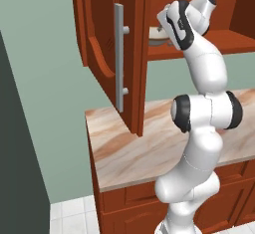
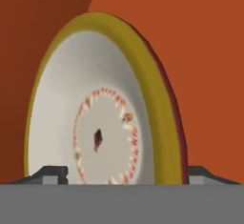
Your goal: Pick up the bowls from the cabinet and place each bowl in front of a stool on the dining counter.
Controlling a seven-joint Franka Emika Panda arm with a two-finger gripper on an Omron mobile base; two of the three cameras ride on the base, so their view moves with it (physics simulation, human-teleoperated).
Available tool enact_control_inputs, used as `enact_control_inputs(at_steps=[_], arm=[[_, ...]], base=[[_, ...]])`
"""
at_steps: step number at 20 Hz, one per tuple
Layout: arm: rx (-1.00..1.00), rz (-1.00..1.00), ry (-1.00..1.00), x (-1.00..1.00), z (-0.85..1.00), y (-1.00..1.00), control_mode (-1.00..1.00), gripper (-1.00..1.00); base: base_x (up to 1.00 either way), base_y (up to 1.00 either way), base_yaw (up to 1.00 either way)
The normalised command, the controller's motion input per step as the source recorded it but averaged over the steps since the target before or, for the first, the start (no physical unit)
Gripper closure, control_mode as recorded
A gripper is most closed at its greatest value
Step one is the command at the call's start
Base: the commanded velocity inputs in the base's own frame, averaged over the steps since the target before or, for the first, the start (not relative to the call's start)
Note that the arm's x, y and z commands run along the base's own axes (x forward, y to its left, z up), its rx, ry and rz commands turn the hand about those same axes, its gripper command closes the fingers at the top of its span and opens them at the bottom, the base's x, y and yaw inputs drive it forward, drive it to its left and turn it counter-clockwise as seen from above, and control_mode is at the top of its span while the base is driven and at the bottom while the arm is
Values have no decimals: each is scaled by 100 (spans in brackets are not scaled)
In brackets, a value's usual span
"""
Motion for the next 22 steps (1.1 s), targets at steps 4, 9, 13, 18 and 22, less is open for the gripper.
enact_control_inputs(at_steps=[4, 9, 13, 18, 22], arm=[[0, 0, 1, 2, 0, 0, -100, 100], [0, 0, 0, 0, 0, 0, -100, 100], [0, 0, 0, -14, 0, 0, -100, 100], [0, 0, 0, -93, -9, -12, -100, 100], [8, -6, -14, -100, -25, -40, -100, 100]], base=[[0, 0, 0], [0, 0, 0], [0, 0, 0], [0, 0, 0], [0, 0, 0]])
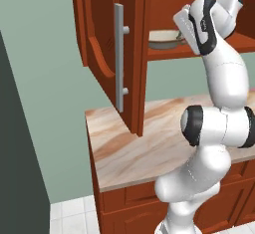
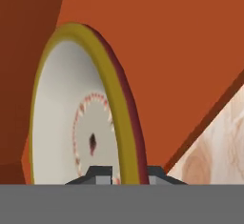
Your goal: Pick up the bowls from the cabinet and place each bowl in front of a stool on the dining counter.
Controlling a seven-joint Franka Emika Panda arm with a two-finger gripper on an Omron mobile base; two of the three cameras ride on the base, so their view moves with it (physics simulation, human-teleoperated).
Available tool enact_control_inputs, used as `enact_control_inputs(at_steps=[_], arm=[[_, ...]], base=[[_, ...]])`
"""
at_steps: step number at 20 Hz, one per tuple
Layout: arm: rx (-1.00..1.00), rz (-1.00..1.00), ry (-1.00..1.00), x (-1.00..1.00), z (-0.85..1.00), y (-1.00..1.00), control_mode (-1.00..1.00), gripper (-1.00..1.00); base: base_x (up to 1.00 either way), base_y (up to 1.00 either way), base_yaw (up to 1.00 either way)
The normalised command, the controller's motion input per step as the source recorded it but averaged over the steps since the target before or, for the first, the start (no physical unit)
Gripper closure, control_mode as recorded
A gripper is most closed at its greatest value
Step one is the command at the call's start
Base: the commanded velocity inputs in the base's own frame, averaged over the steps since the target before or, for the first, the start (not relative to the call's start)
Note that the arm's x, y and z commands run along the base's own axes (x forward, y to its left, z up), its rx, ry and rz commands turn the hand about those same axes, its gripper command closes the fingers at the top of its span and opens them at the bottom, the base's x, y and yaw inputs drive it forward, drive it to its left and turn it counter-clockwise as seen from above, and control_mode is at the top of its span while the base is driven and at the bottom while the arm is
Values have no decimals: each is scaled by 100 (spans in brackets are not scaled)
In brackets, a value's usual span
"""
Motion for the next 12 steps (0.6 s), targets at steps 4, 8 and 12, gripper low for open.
enact_control_inputs(at_steps=[4, 8, 12], arm=[[10, -14, -19, -100, -11, -54, -100, 100], [5, -15, -14, -100, -10, -34, -100, 100], [0, -10, 0, -100, -6, -2, -100, 100]], base=[[0, 0, 0], [0, 0, 0], [0, 0, 0]])
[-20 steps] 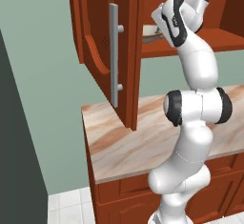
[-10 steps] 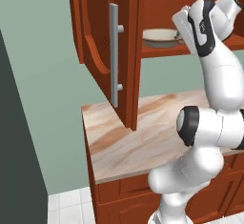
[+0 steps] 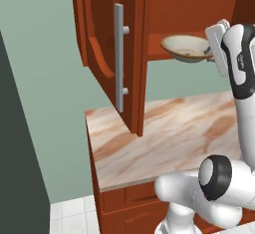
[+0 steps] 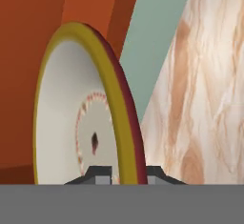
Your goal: Pick up the bowls from the cabinet and place each bowl in front of a stool on the dining counter.
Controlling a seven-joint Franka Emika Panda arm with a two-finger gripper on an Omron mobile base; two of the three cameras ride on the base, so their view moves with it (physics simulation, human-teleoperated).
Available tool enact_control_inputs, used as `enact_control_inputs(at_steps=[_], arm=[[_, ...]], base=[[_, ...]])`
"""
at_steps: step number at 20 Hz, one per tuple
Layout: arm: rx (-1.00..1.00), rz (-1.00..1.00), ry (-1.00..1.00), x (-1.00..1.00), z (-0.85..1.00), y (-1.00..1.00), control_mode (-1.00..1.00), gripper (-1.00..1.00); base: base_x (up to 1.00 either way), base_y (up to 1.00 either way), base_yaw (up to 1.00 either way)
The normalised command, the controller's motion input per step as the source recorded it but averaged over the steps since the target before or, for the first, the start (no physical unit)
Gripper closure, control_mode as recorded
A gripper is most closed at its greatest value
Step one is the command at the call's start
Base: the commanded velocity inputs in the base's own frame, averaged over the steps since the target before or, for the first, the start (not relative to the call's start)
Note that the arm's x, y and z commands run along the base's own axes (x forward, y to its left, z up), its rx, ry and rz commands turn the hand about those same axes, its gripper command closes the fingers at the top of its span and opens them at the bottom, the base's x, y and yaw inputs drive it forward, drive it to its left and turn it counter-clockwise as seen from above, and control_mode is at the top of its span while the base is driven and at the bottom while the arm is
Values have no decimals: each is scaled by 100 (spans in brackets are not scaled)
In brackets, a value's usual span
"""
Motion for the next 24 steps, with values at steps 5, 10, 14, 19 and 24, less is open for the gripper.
enact_control_inputs(at_steps=[5, 10, 14, 19, 24], arm=[[0, 0, 8, -100, 0, 28, -100, 100], [-1, 5, 14, -87, 0, 39, -100, 100], [0, 3, 15, -69, 0, 31, -100, 100], [0, 0, 11, -71, -6, 20, -100, 100], [0, 0, 5, -36, -3, 10, 100, 100]], base=[[0, 0, 0], [0, 0, 0], [0, 0, 0], [0, 0, 0], [-37, -3, -2]])
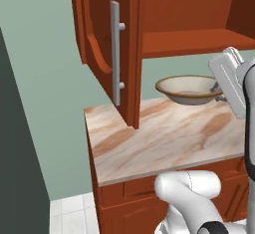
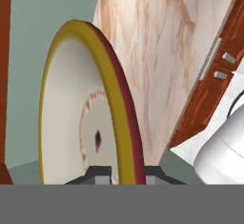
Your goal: Pick up the bowls from the cabinet and place each bowl in front of a stool on the dining counter.
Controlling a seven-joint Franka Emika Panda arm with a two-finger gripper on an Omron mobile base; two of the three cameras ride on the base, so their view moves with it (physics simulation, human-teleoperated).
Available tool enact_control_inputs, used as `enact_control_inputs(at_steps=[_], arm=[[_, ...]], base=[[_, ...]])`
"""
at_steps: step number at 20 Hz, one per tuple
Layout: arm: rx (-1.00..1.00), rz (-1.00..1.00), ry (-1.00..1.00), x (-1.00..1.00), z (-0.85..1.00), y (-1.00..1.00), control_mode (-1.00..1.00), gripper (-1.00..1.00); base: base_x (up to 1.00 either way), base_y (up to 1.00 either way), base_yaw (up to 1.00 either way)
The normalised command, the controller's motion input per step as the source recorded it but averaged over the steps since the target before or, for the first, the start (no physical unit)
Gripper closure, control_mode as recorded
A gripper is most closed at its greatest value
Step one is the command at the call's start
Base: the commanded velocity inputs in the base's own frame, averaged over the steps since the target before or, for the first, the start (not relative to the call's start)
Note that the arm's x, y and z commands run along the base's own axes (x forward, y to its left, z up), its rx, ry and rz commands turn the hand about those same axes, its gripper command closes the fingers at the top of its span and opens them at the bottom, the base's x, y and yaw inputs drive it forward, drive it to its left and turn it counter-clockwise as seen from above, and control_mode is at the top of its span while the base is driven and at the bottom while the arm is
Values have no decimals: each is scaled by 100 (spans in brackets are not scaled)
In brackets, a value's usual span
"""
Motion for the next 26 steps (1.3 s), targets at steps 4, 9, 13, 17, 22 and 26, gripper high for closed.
enact_control_inputs(at_steps=[4, 9, 13, 17, 22, 26], arm=[[0, 0, 0, 0, 0, 0, 100, 100], [0, 0, 0, 0, 0, 0, 100, 100], [0, 0, 0, 0, 0, 0, 100, 100], [0, 0, 0, 0, 0, 0, 100, 100], [0, 0, 0, 0, 0, 0, 100, 100], [0, 0, 0, 0, 0, 0, 100, 100]], base=[[-100, -68, -29], [-100, -43, -50], [-80, -8, -76], [-35, 1, -96], [-1, 0, -100], [0, 0, -99]])
